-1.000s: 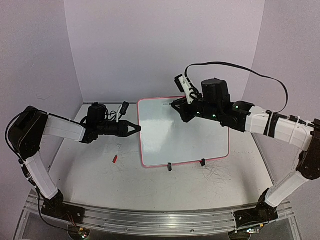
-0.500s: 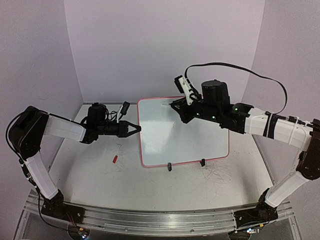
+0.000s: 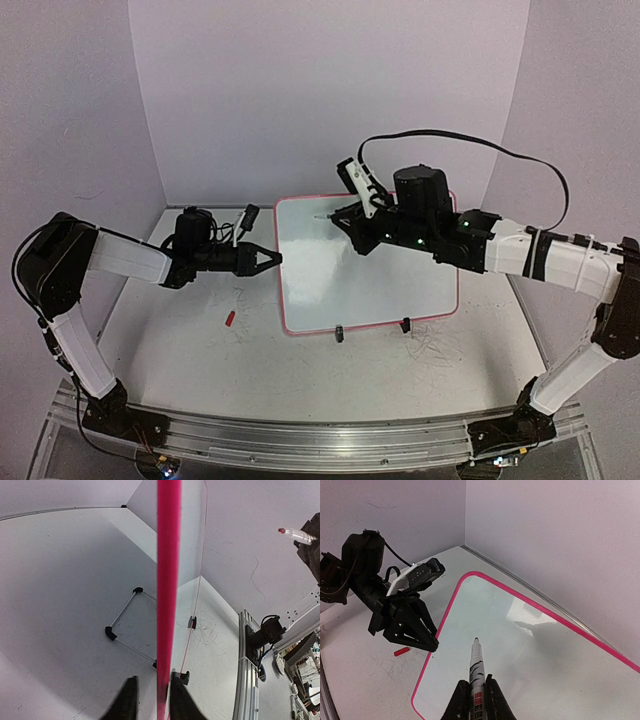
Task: Write a sentence on the whiteboard
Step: Hold the whiteboard at the center of the board.
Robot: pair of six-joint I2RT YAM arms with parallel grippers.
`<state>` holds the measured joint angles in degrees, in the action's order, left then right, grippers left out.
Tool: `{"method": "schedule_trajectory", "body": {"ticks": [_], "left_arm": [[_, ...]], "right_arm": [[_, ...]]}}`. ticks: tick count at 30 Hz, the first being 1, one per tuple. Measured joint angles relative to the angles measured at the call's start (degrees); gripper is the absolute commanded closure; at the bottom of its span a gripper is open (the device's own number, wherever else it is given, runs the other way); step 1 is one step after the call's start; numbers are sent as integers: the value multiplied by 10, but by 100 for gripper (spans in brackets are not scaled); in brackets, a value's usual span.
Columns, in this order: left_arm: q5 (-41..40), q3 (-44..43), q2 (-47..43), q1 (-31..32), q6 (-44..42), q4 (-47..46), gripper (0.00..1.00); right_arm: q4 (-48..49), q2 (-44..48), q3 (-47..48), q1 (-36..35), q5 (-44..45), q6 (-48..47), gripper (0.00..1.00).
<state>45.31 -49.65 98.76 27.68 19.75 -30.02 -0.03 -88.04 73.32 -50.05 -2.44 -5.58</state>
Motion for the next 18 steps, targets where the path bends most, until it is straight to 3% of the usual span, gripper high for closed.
{"method": "schedule_trajectory", "body": {"ticks": [7, 18], "left_arm": [[-6, 21, -1, 1, 2, -1, 67], [-18, 50, -2, 18, 10, -3, 85]], "right_arm": [[0, -9, 0, -11, -1, 0, 100], [3, -22, 0, -34, -1, 0, 100]]}}
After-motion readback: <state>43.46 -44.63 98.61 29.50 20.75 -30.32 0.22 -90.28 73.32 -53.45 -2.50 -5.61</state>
